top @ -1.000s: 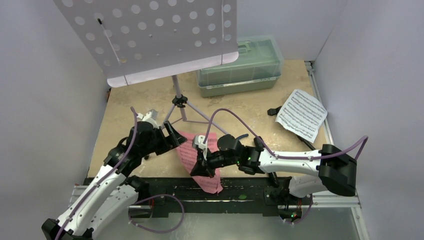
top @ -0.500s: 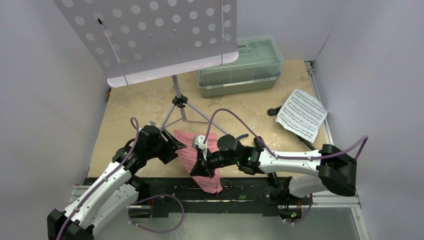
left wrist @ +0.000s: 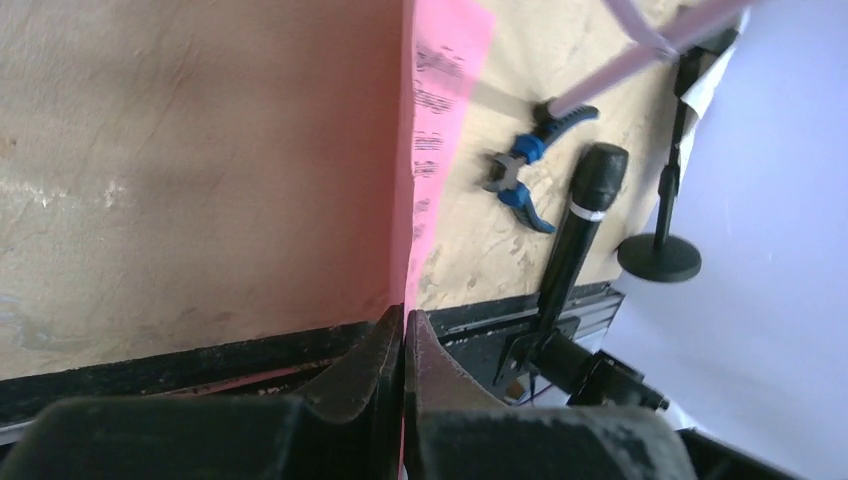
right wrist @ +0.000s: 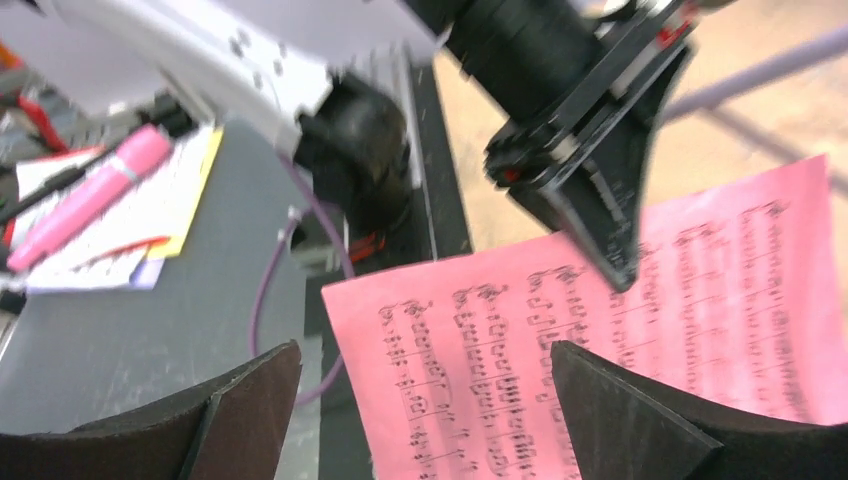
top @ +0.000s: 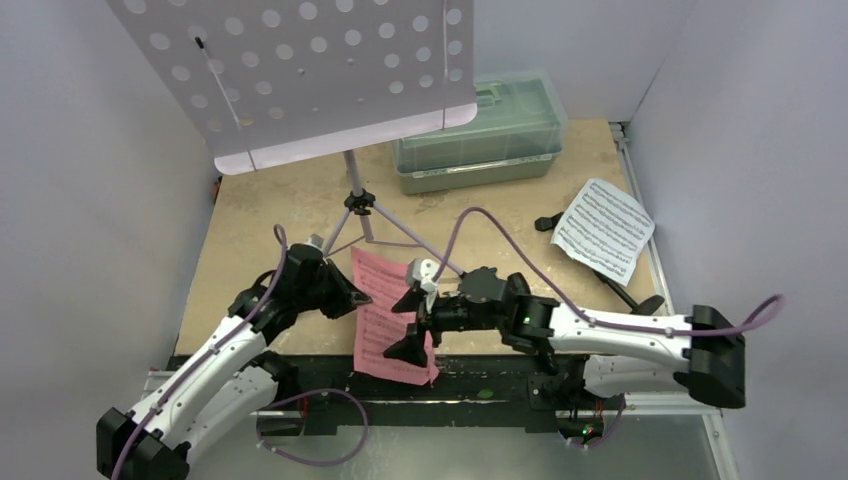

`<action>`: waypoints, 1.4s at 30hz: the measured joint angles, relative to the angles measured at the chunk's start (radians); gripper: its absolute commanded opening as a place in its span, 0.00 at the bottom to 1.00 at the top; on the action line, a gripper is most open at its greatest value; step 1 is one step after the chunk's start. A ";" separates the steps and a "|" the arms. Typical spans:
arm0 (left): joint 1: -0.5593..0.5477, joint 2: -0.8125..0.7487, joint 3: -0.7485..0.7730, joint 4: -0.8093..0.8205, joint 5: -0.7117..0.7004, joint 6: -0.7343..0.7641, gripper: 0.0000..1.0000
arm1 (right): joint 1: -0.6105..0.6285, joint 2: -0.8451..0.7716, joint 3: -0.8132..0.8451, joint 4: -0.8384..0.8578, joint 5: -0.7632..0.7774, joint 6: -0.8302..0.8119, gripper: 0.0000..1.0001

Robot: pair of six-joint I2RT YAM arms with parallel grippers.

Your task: Set up the instrument practice props

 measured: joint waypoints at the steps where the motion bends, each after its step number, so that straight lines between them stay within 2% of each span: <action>1: 0.000 -0.006 0.027 -0.024 0.000 0.032 0.00 | 0.000 -0.055 0.000 -0.011 0.032 -0.002 0.99; 8: 0.000 -0.144 0.244 -0.169 0.023 0.309 0.00 | 0.000 -0.322 0.027 -0.074 0.274 0.003 0.99; 13: 0.000 -0.181 0.403 -0.190 0.092 0.522 0.00 | -0.005 -0.401 0.029 -0.074 0.384 0.059 0.99; 21: 0.000 -0.297 0.515 -0.127 0.282 0.815 0.00 | -0.040 -0.373 0.019 -0.034 0.285 0.229 0.99; 25: 0.000 -0.365 0.620 -0.042 0.356 0.925 0.00 | -0.107 -0.382 0.000 0.037 0.173 0.292 0.99; 31: 0.000 -0.399 0.672 0.116 0.379 0.959 0.00 | -0.191 -0.363 -0.036 0.210 0.005 0.364 0.99; 37: 0.000 -0.416 0.596 0.267 0.336 0.877 0.00 | -0.191 -0.309 -0.026 0.356 -0.103 0.388 0.98; 42: 0.000 -0.459 0.526 0.365 0.269 0.795 0.00 | -0.191 -0.285 -0.027 0.524 -0.127 0.455 0.84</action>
